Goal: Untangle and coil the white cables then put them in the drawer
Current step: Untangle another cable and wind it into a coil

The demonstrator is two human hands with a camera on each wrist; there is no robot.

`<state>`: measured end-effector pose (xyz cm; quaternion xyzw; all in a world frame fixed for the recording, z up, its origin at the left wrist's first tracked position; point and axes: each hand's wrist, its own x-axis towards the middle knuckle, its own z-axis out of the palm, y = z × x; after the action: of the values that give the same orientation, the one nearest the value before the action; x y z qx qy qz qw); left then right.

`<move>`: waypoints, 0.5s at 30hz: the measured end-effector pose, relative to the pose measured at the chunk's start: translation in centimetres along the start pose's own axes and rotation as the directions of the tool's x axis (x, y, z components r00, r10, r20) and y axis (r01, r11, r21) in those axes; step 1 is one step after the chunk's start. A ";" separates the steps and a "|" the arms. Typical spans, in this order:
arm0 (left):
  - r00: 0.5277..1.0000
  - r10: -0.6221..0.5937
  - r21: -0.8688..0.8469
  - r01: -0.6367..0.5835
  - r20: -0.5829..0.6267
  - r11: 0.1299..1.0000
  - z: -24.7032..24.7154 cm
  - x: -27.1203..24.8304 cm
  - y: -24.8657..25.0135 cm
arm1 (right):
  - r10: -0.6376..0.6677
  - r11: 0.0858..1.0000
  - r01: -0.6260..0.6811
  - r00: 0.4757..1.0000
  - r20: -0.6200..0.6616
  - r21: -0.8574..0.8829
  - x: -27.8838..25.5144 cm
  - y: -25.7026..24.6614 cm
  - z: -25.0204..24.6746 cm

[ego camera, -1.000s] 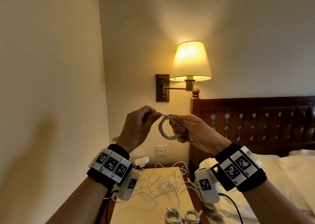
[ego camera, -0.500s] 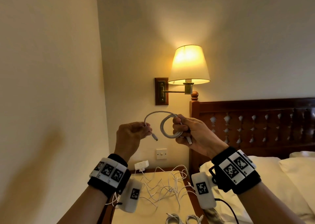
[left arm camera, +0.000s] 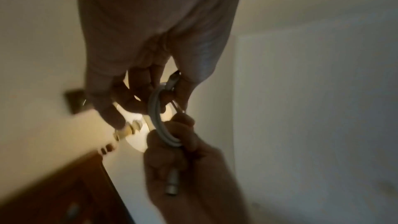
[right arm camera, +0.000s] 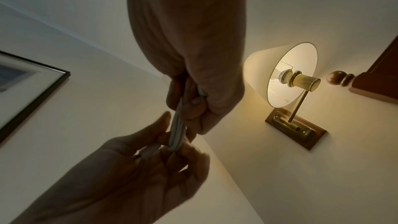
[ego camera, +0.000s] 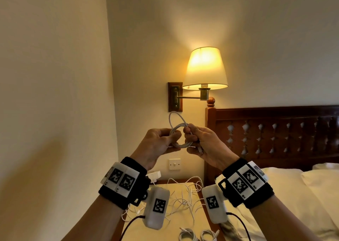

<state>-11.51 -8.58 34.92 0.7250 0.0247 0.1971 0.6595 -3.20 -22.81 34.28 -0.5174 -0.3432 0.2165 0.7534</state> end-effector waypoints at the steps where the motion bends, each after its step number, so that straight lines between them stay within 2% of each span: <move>1: 0.999 0.043 0.043 -0.042 -0.032 0.998 -0.1 -0.1 0.0 | -0.007 1.000 0.007 1.000 -0.017 -0.004 0.1 0.1 -0.1; 5: 0.980 0.149 0.184 -0.124 -0.129 0.975 -1.4 -0.5 0.2 | -0.043 0.999 0.044 0.987 -0.154 0.008 0.4 -0.2 -1.5; 8: 0.981 0.118 0.171 -0.091 -0.154 0.981 -3.2 -1.0 0.2 | -0.041 0.997 0.055 0.967 -0.250 0.047 0.5 -1.0 -3.0; 12: 0.996 0.003 0.169 0.012 -0.088 0.986 -4.2 -2.0 -0.9 | -0.076 0.996 0.066 0.974 -0.215 -0.054 1.0 -1.3 -2.7; 15: 0.997 -0.061 0.367 0.040 0.044 0.929 -3.9 -2.5 -2.3 | -0.108 0.977 0.083 0.986 -0.123 -0.194 1.1 -1.5 -1.7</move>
<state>-14.52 -5.37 32.27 0.8392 0.0615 0.1520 0.5184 -1.23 -23.65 35.60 -0.5826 -0.3356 0.1115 0.7318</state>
